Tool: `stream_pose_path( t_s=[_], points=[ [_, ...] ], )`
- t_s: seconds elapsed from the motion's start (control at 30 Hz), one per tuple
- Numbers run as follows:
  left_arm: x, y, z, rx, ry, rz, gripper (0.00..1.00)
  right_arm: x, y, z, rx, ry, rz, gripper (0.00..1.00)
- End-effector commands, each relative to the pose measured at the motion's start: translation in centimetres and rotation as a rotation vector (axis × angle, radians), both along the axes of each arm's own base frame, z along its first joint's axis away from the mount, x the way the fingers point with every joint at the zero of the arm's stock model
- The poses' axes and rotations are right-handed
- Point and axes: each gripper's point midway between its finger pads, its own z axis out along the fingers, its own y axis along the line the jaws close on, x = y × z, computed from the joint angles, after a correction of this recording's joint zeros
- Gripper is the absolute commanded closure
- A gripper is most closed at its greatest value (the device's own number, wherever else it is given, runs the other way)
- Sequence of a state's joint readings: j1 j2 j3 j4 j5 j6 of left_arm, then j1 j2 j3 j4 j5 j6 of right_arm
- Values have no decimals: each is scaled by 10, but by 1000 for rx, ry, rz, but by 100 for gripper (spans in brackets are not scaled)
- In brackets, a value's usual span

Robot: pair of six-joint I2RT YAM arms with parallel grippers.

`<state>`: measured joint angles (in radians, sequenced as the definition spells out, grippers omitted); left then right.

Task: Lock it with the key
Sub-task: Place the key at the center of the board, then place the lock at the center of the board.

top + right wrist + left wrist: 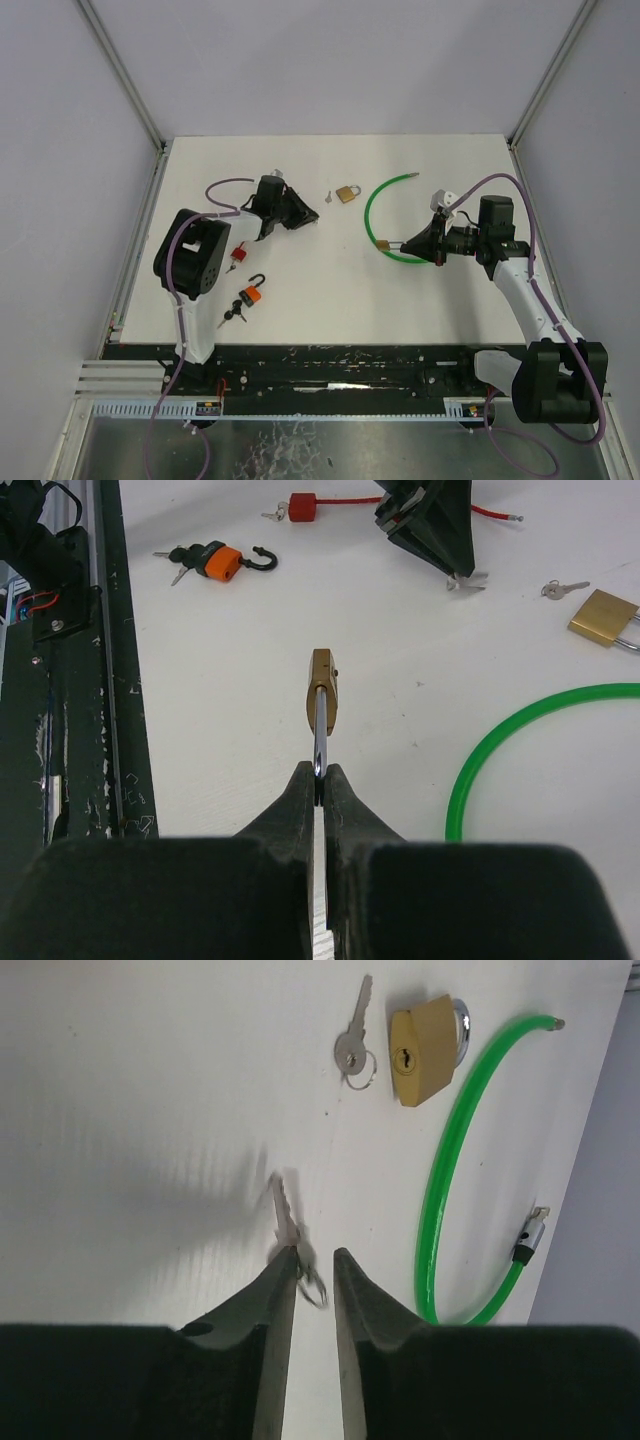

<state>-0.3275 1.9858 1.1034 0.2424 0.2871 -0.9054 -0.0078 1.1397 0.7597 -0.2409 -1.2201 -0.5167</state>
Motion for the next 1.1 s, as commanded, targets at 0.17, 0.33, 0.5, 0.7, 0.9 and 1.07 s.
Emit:
stream_pose_path(
  t_s=[0.17, 0.33, 0.5, 0.7, 0.9, 1.07],
  points=[
    [-12, 9, 26, -10, -139, 3, 64, 4, 1, 7, 20, -25, 7, 100],
    [-23, 19, 71, -53, -352, 22, 63, 5, 1, 6, 25, -13, 1, 100],
    [-48, 37, 133, -22, -642, 18, 63, 16, 7, -1, 27, 34, -29, 100],
    [-84, 77, 201, 158, -992, 92, 51, 39, 43, -23, -24, 187, -14, 97],
    [-101, 79, 197, 158, -1091, 78, 0, 77, 83, -48, -22, 452, 14, 98],
    [-101, 60, 192, 144, -1094, -40, 0, 107, 115, -79, -13, 569, -24, 97]
  ],
)
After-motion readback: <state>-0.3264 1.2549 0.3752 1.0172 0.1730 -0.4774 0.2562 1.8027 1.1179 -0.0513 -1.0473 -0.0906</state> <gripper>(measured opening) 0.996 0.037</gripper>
